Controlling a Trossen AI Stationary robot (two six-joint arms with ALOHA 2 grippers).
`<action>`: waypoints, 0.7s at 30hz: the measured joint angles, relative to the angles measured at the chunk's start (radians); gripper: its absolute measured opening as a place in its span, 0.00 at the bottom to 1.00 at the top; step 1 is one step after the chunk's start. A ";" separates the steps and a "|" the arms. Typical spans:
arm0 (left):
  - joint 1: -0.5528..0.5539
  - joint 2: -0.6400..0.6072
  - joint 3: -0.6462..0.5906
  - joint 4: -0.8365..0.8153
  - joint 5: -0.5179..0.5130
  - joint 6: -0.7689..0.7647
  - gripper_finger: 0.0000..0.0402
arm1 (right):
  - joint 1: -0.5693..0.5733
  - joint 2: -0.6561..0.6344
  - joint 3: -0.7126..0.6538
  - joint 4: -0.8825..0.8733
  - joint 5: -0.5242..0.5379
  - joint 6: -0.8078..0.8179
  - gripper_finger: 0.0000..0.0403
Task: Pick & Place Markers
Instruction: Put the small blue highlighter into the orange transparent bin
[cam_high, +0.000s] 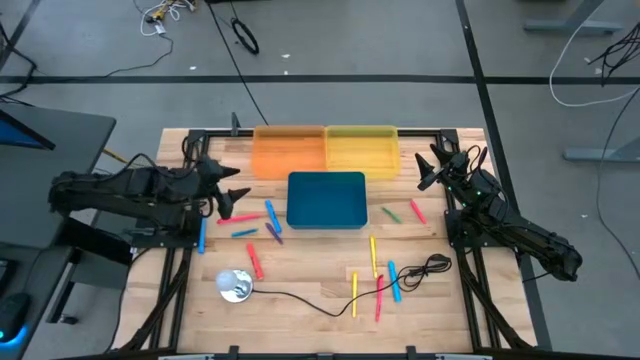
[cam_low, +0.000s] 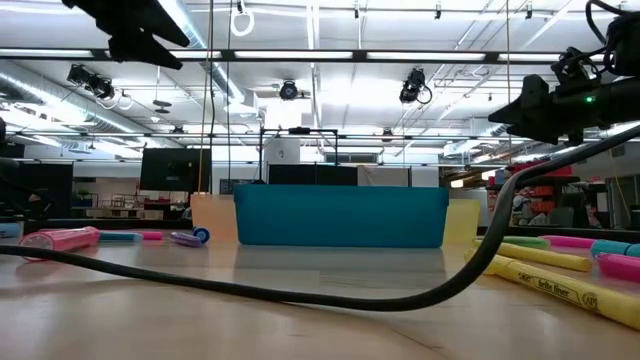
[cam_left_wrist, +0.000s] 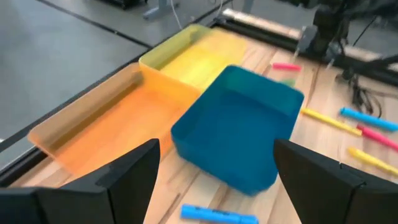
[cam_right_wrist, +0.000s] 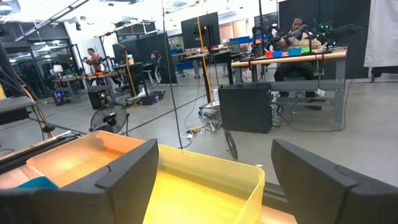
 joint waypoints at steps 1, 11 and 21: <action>0.000 0.013 0.024 -0.038 0.008 0.001 0.80 | 0.000 0.000 0.000 0.000 0.000 0.000 0.78; 0.012 0.164 0.252 -0.331 0.126 0.002 0.80 | 0.000 0.000 0.000 0.000 0.000 0.000 0.78; 0.095 0.331 0.449 -0.537 0.286 0.110 0.80 | 0.000 0.000 0.000 0.000 0.000 0.000 0.78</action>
